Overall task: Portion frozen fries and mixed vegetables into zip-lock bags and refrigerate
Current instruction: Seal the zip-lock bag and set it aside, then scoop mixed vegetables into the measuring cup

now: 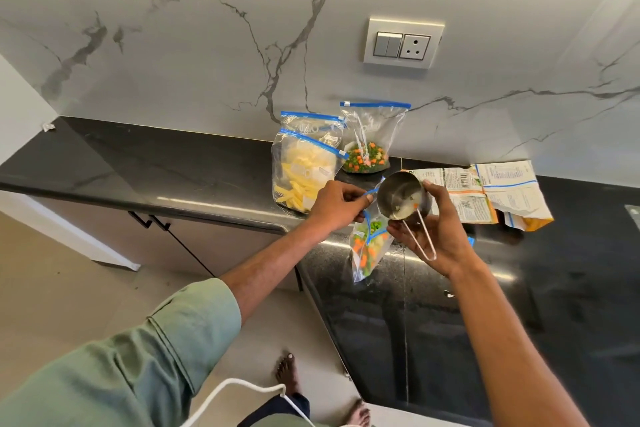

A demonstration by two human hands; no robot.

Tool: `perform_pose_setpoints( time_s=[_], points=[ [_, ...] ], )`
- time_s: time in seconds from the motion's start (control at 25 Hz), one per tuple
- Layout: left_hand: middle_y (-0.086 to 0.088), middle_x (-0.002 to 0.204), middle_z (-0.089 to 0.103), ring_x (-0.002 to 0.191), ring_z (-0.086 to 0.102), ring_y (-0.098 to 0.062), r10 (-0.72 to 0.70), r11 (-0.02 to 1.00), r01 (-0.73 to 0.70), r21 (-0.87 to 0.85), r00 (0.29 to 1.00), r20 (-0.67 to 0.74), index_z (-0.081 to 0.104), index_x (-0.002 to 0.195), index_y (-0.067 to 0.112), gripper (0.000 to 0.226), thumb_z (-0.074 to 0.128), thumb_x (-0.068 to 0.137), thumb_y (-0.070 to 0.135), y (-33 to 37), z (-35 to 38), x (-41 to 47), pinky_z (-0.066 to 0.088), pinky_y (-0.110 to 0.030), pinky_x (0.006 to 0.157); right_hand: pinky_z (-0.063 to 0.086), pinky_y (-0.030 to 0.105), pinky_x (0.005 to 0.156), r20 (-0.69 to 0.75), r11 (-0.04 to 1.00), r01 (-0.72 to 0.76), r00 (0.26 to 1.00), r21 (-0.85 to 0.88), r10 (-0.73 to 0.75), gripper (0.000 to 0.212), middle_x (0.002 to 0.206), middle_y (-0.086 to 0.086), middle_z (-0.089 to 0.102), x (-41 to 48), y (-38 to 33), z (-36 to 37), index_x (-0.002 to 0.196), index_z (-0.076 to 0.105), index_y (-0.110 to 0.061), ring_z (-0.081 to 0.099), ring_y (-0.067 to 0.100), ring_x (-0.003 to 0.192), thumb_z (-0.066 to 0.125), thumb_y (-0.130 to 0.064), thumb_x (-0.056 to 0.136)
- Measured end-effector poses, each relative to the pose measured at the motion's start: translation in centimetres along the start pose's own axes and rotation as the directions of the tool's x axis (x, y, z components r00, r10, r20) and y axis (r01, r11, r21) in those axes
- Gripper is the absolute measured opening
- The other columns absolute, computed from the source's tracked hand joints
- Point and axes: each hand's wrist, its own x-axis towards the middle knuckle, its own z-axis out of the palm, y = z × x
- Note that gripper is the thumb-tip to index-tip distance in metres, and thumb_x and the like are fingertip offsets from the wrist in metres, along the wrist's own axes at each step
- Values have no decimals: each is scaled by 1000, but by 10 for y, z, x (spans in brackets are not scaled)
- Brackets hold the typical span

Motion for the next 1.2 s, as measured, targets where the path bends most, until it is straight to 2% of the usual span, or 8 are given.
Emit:
perform_pose_setpoints(
  time_s=[0.2, 0.36, 0.52, 0.64, 0.76, 0.84, 1.04, 1.2],
  points=[
    [-5, 88, 78, 72, 75, -12, 60, 994, -63, 84, 997, 38, 77, 115, 9, 23, 72, 96, 21, 2, 7, -5, 65, -33, 75, 66, 34, 72, 105, 998, -14, 994, 68, 6, 81, 134, 29, 65, -1, 7, -18, 139, 60, 4, 75, 37, 100, 68, -60, 91],
    [-6, 90, 78, 69, 73, -11, 67, 996, -68, 53, 998, 10, 77, 114, 9, 22, 72, 96, 20, -4, 1, -4, 64, -31, 71, 63, 27, 59, -2, 996, 80, 997, -26, -80, 71, 125, 25, 71, -6, 16, -34, 140, 60, -5, 78, 31, 91, 59, -61, 97],
    [-11, 91, 74, 70, 70, -13, 67, 997, -66, 33, 997, -32, 75, 117, 11, 25, 74, 95, 22, -14, -6, -5, 62, -28, 66, 62, 25, 60, -121, 992, 112, 986, -54, -118, 71, 119, 22, 75, -9, 38, -65, 135, 64, -5, 79, 25, 89, 57, -64, 96],
    [-4, 92, 69, 76, 71, -17, 66, 996, -61, 66, 996, -65, 61, 134, 17, 52, 75, 91, 42, -13, -7, -14, 64, -37, 70, 63, 28, 60, -253, 993, 79, 962, -91, -99, 66, 105, 18, 79, -2, 63, -86, 126, 66, -3, 79, 24, 81, 59, -61, 96],
    [6, 100, 61, 89, 66, -10, 81, 940, -57, 337, 995, -56, 35, 147, 30, 96, 72, 72, 77, -12, -3, -31, 57, -33, 78, 66, 35, 67, -383, 985, -7, 922, -175, -62, 60, 88, 16, 80, 10, 88, -101, 115, 66, 4, 78, 26, 75, 63, -54, 97],
    [10, 102, 59, 91, 64, -10, 118, 879, -97, 467, 993, -17, 28, 151, 30, 106, 79, 68, 73, -16, 0, -42, 55, -35, 83, 66, 38, 75, -423, 975, -29, 903, -219, -68, 62, 93, 20, 79, 17, 100, -104, 114, 67, 5, 78, 30, 80, 63, -55, 97],
    [10, 80, 70, 73, 68, -8, 166, 864, -122, 488, 985, -48, 53, 136, 18, 62, 82, 82, 29, -25, -5, -40, 60, -39, 79, 65, 46, 81, -495, 911, -55, 852, -408, -170, 67, 96, 17, 77, 23, 104, -100, 103, 67, -1, 79, 29, 75, 60, -67, 95],
    [0, 81, 71, 72, 66, -18, 304, 831, -230, 507, 950, -67, 74, 104, 12, 17, 72, 93, 24, -20, -14, -35, 57, -43, 70, 57, 32, 64, -497, 534, -262, 789, -804, -362, 85, 72, 5, 73, 21, 99, -100, 81, 69, -6, 72, 19, 59, 33, -82, 94]
  ],
)
